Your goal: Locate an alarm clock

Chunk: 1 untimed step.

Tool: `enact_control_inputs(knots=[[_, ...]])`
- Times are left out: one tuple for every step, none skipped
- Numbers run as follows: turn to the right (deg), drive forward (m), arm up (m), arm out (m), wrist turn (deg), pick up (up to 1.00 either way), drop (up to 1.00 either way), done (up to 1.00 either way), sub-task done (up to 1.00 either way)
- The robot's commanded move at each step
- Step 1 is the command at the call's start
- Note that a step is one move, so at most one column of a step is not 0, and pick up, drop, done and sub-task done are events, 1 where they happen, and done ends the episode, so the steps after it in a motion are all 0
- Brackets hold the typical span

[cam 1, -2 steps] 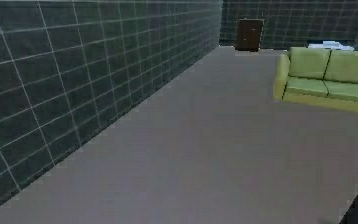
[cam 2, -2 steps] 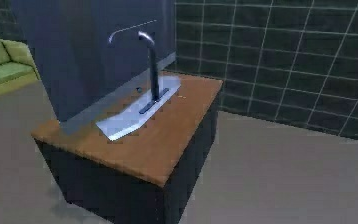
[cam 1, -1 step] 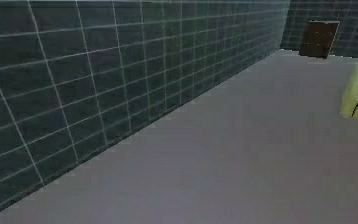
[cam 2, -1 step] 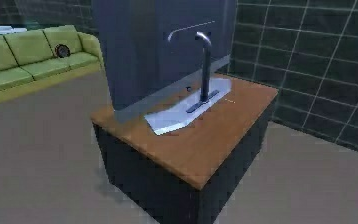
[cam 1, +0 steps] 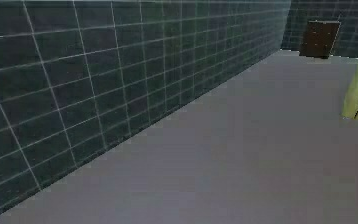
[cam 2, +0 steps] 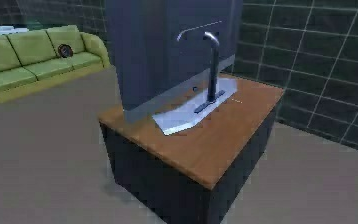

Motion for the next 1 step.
enact_control_inputs(knots=[[36.0,0.0,0.0,0.0,0.0,0.0,0.0,0.0,0.0]])
